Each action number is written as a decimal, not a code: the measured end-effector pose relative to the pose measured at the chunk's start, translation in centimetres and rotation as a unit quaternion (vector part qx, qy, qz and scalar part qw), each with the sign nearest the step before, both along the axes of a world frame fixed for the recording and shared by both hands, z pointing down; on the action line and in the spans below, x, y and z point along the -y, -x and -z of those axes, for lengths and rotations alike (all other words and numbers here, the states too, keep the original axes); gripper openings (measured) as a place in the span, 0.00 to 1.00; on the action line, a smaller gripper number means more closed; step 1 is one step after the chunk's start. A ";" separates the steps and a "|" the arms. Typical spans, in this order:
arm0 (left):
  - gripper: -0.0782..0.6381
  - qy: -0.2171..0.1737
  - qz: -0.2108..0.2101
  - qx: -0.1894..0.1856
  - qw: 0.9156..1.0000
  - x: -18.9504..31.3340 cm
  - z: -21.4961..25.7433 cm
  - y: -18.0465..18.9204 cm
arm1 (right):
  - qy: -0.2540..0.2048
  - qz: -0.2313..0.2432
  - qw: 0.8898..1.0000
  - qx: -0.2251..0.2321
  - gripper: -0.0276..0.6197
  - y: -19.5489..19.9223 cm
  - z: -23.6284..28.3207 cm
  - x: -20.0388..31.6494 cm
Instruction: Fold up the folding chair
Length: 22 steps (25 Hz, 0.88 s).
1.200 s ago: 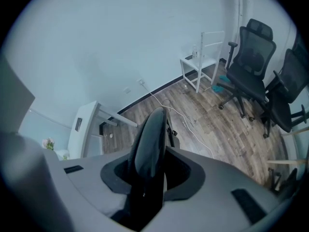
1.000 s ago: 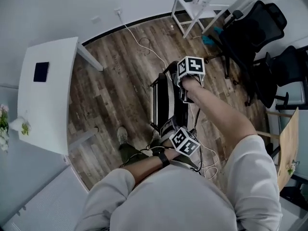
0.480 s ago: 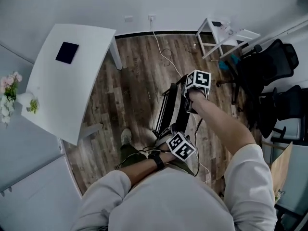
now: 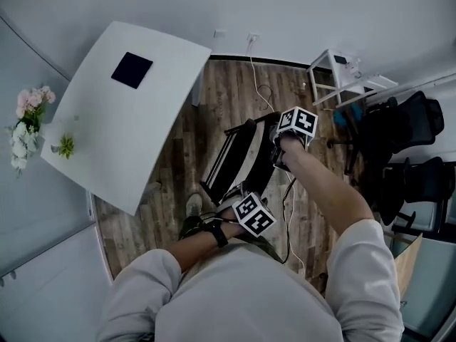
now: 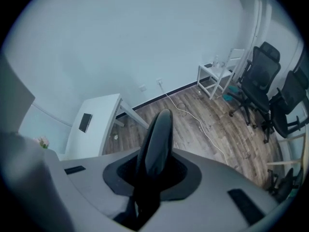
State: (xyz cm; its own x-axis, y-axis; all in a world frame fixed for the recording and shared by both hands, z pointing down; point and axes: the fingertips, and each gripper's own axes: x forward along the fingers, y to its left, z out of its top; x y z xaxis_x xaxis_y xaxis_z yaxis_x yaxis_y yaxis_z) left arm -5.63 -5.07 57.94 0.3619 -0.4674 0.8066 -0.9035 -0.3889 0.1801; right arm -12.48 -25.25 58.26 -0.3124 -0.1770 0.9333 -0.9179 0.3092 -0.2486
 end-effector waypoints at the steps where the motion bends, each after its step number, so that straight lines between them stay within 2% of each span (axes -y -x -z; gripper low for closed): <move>1: 0.48 0.000 0.003 0.002 1.000 -0.2 0.0 1.6 | 0.001 -0.001 1.000 0.005 0.18 1.5 0.1 -0.2; 8: 0.46 0.003 0.030 0.008 1.000 -1.3 0.0 11.9 | 0.007 0.009 1.000 0.023 0.18 11.9 -0.1 -1.5; 17: 0.44 -0.004 0.059 -0.032 0.998 -1.9 0.5 22.7 | 0.006 0.032 0.999 0.024 0.23 23.2 -0.2 -2.3; 22: 0.44 -0.013 0.071 -0.056 0.996 -2.1 0.6 27.3 | 0.005 0.043 0.999 0.032 0.27 28.2 -0.2 -2.6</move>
